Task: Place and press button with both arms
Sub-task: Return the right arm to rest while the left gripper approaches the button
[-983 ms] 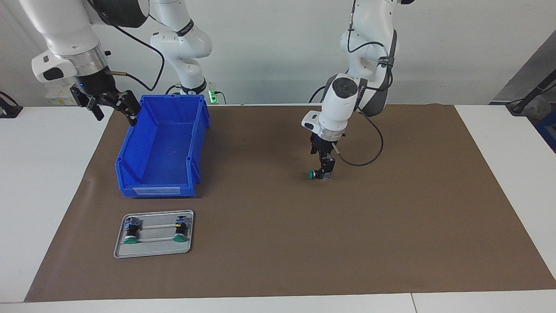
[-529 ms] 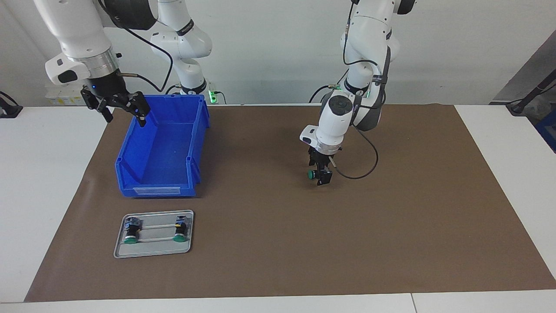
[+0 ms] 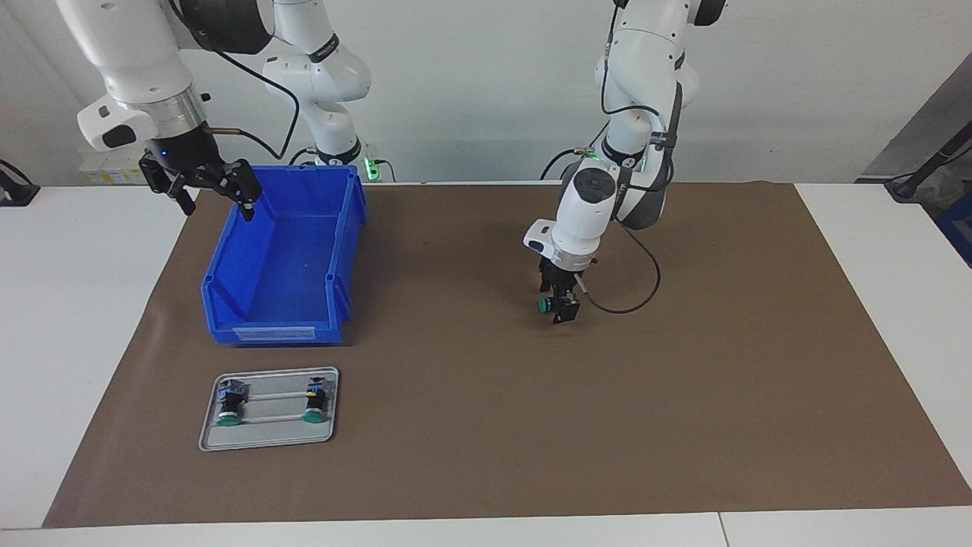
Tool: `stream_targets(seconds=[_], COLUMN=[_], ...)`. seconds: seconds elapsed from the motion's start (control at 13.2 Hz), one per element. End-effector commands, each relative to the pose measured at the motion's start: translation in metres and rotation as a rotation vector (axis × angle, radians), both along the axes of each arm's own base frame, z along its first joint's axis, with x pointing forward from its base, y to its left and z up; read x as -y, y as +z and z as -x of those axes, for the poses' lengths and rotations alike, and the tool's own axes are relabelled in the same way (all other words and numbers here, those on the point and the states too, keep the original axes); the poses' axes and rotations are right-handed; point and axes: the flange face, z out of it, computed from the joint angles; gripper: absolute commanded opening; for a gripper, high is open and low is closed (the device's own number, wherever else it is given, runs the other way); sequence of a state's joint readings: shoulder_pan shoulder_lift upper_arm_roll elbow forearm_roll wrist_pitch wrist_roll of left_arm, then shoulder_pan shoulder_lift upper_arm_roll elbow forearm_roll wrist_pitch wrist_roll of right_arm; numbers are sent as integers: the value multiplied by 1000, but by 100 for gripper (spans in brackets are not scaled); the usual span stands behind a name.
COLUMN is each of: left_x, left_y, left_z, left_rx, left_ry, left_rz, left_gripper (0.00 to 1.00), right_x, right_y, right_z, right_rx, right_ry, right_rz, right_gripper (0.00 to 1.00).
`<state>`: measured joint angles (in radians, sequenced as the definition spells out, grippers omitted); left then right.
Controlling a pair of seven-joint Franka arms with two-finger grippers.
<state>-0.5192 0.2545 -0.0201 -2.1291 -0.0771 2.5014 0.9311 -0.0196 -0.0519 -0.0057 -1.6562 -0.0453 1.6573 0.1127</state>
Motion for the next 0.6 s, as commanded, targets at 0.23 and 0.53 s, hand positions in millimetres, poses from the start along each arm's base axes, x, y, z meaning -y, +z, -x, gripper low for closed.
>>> stream_targets(seconds=[0.23, 0.53], left_x=[0, 1], left_y=[-3, -2], left_z=[2, 1], left_rx=[17, 18], left_ry=[-8, -8], left_rz=[10, 10], left_gripper=[68, 47], right_x=[12, 8], right_y=[8, 3], right_z=[-6, -14], right_rx=[-32, -18], right_ry=[3, 6], right_rz=[-10, -20], right_gripper=[100, 100])
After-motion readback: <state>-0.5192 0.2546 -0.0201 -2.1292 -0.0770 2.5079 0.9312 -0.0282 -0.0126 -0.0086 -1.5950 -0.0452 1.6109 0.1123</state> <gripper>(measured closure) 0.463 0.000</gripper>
